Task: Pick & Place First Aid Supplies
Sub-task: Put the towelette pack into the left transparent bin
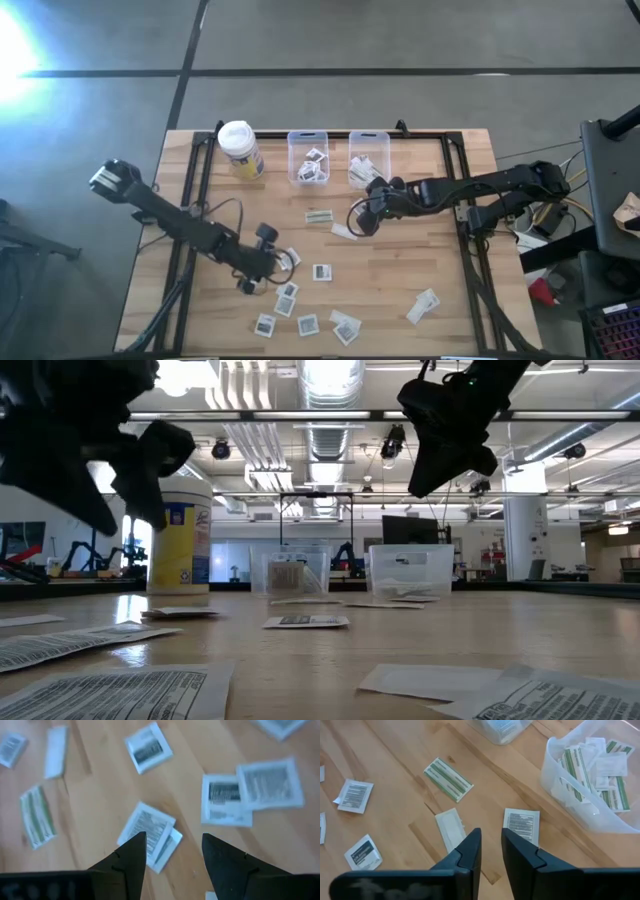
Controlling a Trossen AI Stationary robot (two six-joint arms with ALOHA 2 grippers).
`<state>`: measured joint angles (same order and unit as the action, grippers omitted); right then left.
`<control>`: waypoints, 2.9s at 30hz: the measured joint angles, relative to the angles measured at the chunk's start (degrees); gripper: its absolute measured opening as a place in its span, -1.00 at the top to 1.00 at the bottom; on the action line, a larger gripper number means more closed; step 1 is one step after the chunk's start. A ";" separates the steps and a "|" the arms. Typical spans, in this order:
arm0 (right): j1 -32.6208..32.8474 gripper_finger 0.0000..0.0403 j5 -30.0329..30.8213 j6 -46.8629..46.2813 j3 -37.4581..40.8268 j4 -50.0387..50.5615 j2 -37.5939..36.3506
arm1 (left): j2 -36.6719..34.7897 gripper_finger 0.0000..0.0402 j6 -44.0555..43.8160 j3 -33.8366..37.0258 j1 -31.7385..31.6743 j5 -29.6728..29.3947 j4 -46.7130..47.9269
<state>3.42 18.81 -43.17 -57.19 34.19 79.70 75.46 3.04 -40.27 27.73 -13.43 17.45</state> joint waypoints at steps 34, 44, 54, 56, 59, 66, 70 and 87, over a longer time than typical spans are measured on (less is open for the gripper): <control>0.00 0.72 0.83 -0.35 0.00 -0.68 0.07 | 13.06 0.07 11.51 -0.33 -5.11 -0.51 -5.46; 0.00 0.72 0.81 -0.36 0.00 -1.34 0.09 | 14.41 0.08 8.16 -0.48 -10.28 2.82 -6.37; 0.06 0.72 0.79 -0.35 0.00 -1.99 0.09 | 14.47 0.44 5.91 -0.35 -13.57 6.88 -6.13; 0.07 0.72 0.78 -0.35 0.00 -1.99 0.09 | 14.47 0.54 5.91 -0.31 -13.57 6.82 -6.07; 0.07 0.72 0.76 -0.35 0.00 -1.99 0.09 | 14.47 0.68 5.92 -0.31 -13.60 6.57 -6.03; 0.09 0.72 0.75 -0.34 0.00 -1.99 0.13 | 14.47 0.89 5.63 -0.26 -13.55 6.56 -5.97; 0.09 0.72 0.74 -0.33 0.00 -1.99 0.13 | 14.40 0.98 4.89 -0.22 -13.20 6.45 -5.94; 0.32 0.72 0.74 -0.22 0.00 -2.01 0.13 | 3.62 1.00 4.59 0.01 -12.64 -1.69 -5.84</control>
<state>3.74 19.55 -43.40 -57.19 32.19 79.83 79.08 7.63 -40.26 15.09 -15.12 11.60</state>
